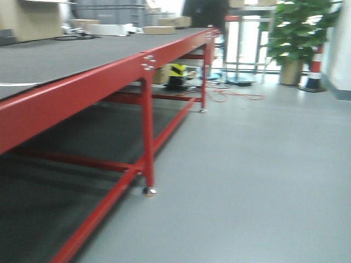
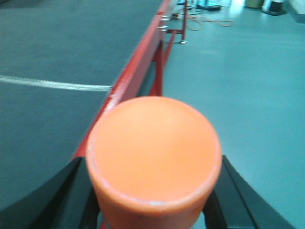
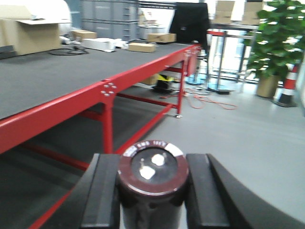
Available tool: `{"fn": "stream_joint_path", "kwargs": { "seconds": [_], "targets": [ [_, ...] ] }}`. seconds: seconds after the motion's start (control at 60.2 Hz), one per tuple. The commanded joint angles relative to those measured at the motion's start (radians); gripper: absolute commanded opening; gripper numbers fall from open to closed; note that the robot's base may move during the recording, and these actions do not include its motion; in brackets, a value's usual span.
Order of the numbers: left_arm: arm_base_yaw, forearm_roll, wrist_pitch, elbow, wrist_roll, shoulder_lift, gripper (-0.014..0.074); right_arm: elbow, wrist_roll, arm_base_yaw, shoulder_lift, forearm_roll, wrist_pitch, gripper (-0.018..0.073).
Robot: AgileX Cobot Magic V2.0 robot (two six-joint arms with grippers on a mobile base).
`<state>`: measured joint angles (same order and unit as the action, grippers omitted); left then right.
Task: Place cylindrical capacitor in blue bin on shelf
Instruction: 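Drive the base away from the table holding both cylinders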
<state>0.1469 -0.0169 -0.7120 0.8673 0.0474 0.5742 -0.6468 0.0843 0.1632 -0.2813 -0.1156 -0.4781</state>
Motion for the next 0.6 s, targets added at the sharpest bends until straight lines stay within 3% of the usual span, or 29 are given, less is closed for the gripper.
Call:
{"fn": "stream_joint_path", "kwargs": {
  "seconds": [0.0,0.581],
  "targets": [
    [0.005,0.002,0.019,0.006,-0.006,-0.005,-0.0111,-0.002,0.002,-0.001,0.005,0.003,0.024,-0.0162],
    [0.005,0.002,0.019,0.006,-0.006,-0.005,-0.0111,-0.002,0.002,-0.001,0.005,0.003,0.024,-0.0162]
  ]
}}
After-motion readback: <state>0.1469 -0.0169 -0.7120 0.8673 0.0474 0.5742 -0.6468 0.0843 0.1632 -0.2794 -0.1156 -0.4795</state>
